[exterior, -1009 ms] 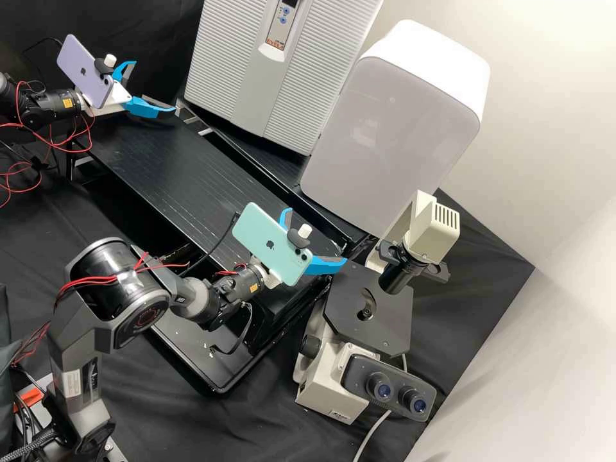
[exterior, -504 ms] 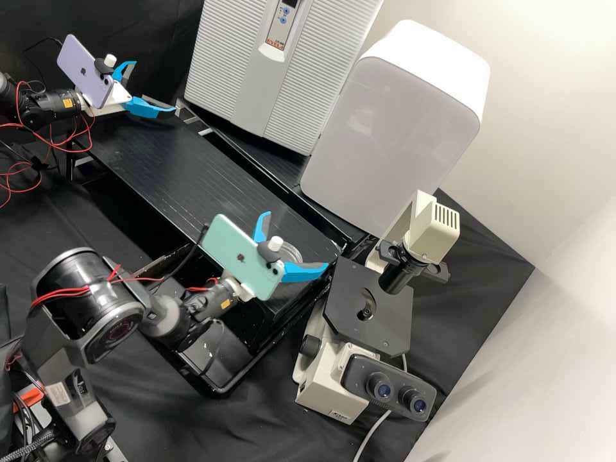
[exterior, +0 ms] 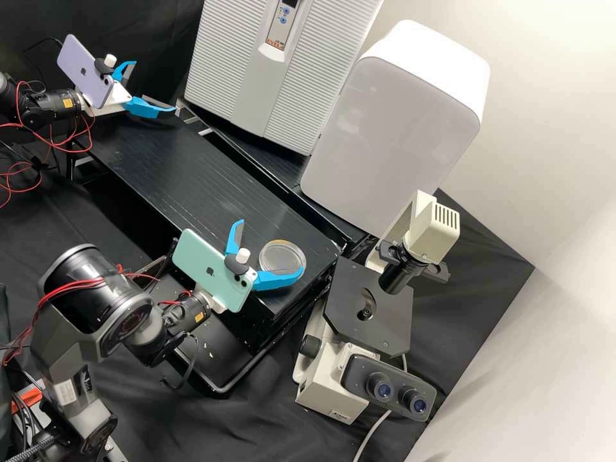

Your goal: Slide the petri dish to the left

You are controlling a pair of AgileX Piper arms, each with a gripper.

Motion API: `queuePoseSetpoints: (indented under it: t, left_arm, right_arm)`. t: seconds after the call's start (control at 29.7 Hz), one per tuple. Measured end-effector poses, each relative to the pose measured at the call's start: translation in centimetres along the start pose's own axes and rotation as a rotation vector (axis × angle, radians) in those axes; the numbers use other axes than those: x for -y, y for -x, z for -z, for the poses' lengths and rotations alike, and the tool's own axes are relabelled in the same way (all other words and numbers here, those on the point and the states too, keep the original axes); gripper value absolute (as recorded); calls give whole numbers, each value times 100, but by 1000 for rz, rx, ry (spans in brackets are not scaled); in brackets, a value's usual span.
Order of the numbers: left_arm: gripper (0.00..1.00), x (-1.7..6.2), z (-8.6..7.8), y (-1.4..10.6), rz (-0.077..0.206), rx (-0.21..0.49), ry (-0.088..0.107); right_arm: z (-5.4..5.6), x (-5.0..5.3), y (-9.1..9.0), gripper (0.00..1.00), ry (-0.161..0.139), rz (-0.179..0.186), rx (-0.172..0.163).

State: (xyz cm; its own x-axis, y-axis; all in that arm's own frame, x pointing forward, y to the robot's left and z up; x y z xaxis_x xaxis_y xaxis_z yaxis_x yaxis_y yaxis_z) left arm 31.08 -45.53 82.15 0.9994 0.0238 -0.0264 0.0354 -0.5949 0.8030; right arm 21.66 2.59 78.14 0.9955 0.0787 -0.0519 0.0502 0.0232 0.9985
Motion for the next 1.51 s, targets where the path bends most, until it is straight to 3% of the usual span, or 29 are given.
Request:
queuePoseSetpoints:
  t: [0.3, 0.54, 0.67, 0.84, 0.91, 1.08, 1.18, 1.28, 1.51]
  left_arm:
    - [100, 0, 0, 0, 0, 0, 0]
    - [100, 0, 0, 0, 0, 0, 0]
    - [100, 0, 0, 0, 0, 0, 0]
    - [100, 0, 0, 0, 0, 0, 0]
    - [100, 0, 0, 0, 0, 0, 0]
    - [100, 0, 0, 0, 0, 0, 0]
    - [100, 0, 0, 0, 0, 0, 0]
    - [100, 0, 0, 0, 0, 0, 0]
    - [100, 0, 0, 0, 0, 0, 0]
  right_arm:
    - [-10, 3, 9, 100, 6, -2, 7]
    - [96, -107, 85, 100, 73, -52, -30]
    - [174, -275, 110, 100, 101, -119, -72]
    - [290, -583, 61, 100, 135, -247, -133]
    - [332, -708, 29, 100, 130, -290, -157]
    - [353, -794, 17, 100, 122, -322, -171]
    - [349, -787, 19, 100, 106, -317, -173]
    - [310, -698, 32, 100, 84, -282, -162]
    - [250, -282, 85, 100, 33, -101, -134]
